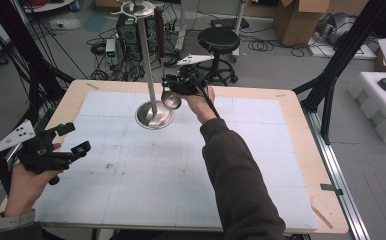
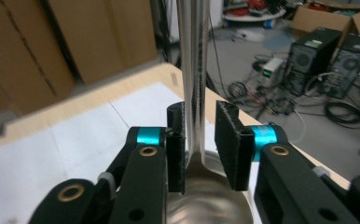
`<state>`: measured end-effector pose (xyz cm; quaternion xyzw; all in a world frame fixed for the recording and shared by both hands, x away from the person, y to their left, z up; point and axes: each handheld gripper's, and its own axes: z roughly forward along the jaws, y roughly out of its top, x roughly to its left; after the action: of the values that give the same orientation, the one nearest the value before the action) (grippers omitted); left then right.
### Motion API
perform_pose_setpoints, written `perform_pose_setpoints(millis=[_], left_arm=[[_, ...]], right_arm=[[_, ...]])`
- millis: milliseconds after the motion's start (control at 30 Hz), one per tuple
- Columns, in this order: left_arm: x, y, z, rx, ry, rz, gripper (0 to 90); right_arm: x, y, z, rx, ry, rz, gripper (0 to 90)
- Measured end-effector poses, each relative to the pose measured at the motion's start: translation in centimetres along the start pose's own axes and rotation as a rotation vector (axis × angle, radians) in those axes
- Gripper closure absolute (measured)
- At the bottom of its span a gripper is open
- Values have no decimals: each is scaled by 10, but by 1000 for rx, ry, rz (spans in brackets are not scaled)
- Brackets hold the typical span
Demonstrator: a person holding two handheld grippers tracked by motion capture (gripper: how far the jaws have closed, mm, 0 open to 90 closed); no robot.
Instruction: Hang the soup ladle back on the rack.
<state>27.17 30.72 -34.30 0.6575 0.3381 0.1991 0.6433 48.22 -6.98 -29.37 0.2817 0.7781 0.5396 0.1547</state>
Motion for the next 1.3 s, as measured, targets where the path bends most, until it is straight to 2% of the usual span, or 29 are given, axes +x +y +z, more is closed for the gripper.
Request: perform_pose_setpoints(millis=[67, 200, 267, 367, 500, 600, 700, 767, 833, 900, 1067, 1200, 1300], left_arm=[[-1, -1, 2, 3, -6, -2, 29], [-2, 0, 5, 9, -15, 5, 29], [-2, -1, 5, 10, -15, 6, 29], [0, -1, 6, 10, -11, 2, 29], [0, 0, 6, 2, -17, 0, 30], [-1, 2, 8, -1, -24, 1, 29], [-2, 3, 12, -4, -39, -2, 29], [-3, 6, 13, -18, -68, -21, 29], [-6, 8, 15, -36, -83, -23, 29], [-8, 10, 17, -37, -84, -21, 29], [-10, 8, 24, -11, -71, 1, 29], [-12, 9, 26, -20, -64, 10, 29], [-12, 9, 28, -24, -64, 17, 29]], right_arm=[[0, 1, -3, 2, -9, -3, 602], [-1, 1, -12, -5, 5, 10, 393], [-2, 1, -17, -2, 31, 1, 324], [-1, 1, -25, -10, 47, -21, 174], [0, -2, -35, 12, 84, -31, 0], [3, -6, -45, 22, 117, -48, 0], [6, -12, -55, 8, 139, -55, 0], [8, -16, -64, -13, 121, -71, 0], [10, -21, -75, -43, 128, -77, 0], [11, -26, -86, -62, 116, -89, 0], [11, -42, -115, -106, 119, -84, 0], [8, -59, -138, -165, 111, -57, 0], [6, -74, -152, -176, 105, -45, 0]])
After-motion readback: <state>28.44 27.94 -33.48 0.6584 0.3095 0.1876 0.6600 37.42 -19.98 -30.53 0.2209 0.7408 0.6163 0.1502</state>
